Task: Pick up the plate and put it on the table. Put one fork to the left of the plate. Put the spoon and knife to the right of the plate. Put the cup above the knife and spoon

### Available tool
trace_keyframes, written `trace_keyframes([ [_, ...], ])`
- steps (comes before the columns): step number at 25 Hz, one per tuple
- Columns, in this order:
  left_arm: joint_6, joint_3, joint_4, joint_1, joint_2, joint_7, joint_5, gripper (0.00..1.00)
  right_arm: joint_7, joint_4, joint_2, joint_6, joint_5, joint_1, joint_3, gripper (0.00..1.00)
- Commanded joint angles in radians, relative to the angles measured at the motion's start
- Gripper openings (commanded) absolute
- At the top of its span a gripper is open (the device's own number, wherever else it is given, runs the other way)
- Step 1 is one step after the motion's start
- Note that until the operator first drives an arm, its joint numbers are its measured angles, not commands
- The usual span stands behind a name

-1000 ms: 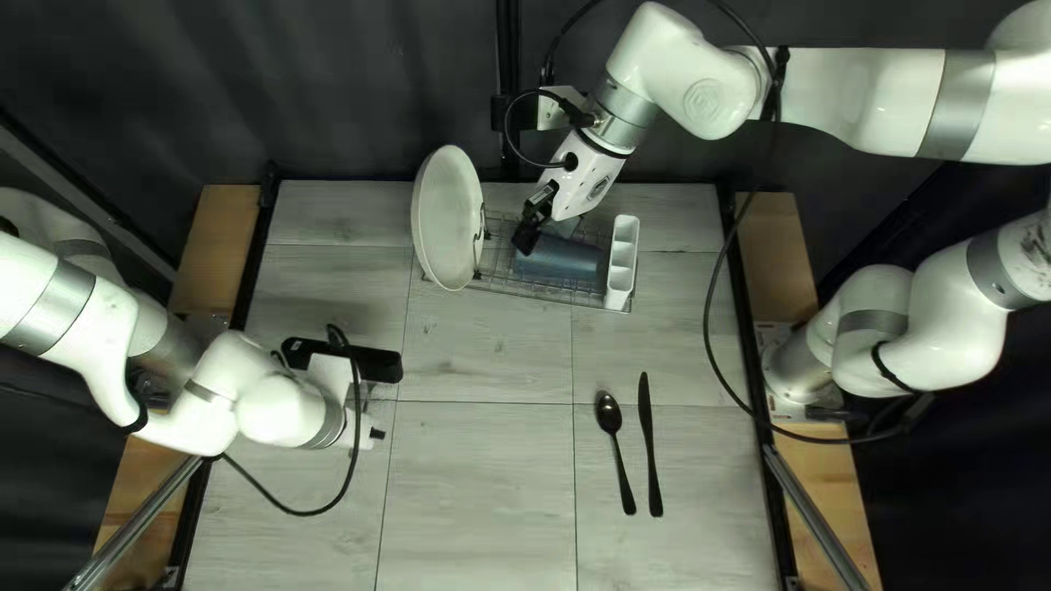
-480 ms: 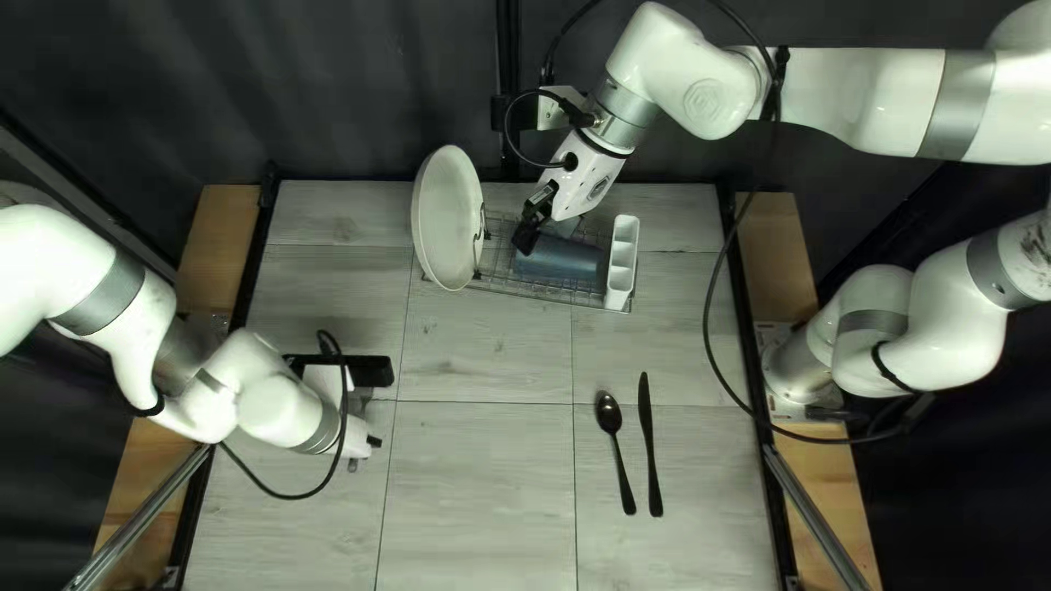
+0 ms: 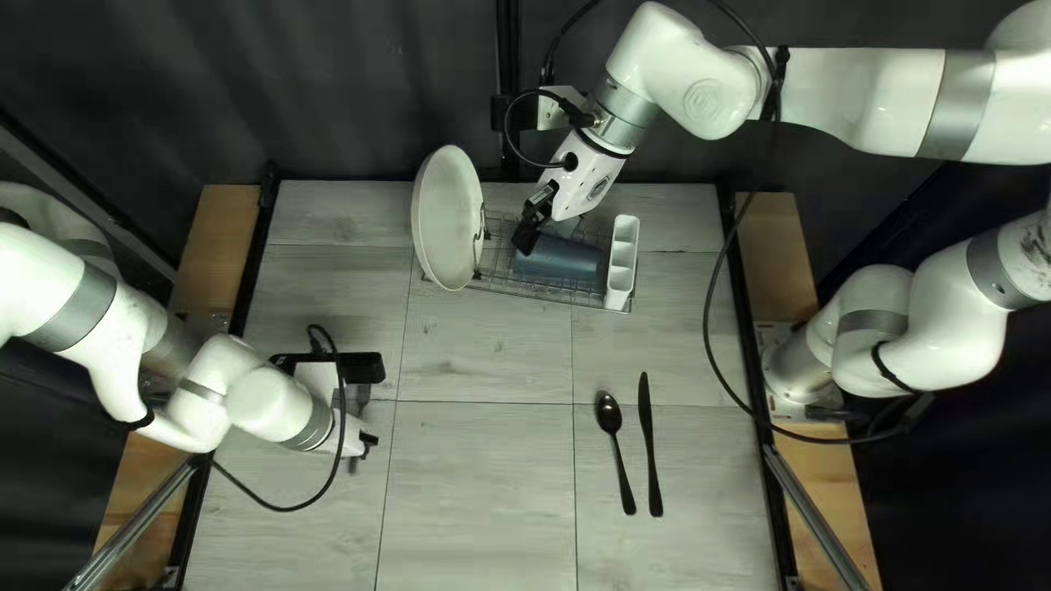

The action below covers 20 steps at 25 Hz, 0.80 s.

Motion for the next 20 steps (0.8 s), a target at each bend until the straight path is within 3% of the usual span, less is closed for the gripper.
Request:
trace_keyframes([
  [1, 0.160, 0.128, 0.015, -0.128, -0.168, 0.120, -0.116, 1.00, 0.000, 0.000, 0.000, 0.000, 0.000, 0.000, 0.000, 1.00],
  [4, 0.261, 0.172, 0.034, -0.149, -0.256, 0.155, -0.100, 1.00, 0.000, 0.000, 0.000, 0.000, 0.000, 0.000, 0.000, 1.00],
  [15, 0.261, 0.172, 0.034, -0.149, -0.256, 0.155, -0.100, 1.00, 0.000, 0.000, 0.000, 0.000, 0.000, 0.000, 0.000, 1.00],
  [18, 0.317, 0.309, -0.025, -0.228, -0.363, 0.307, -0.159, 1.00, 0.000, 0.000, 0.000, 0.000, 0.000, 0.000, 0.000, 1.00],
  [20, 0.425, 0.475, -0.087, -0.319, -0.542, 0.484, -0.163, 1.00, 0.000, 0.000, 0.000, 0.000, 0.000, 0.000, 0.000, 1.00],
])
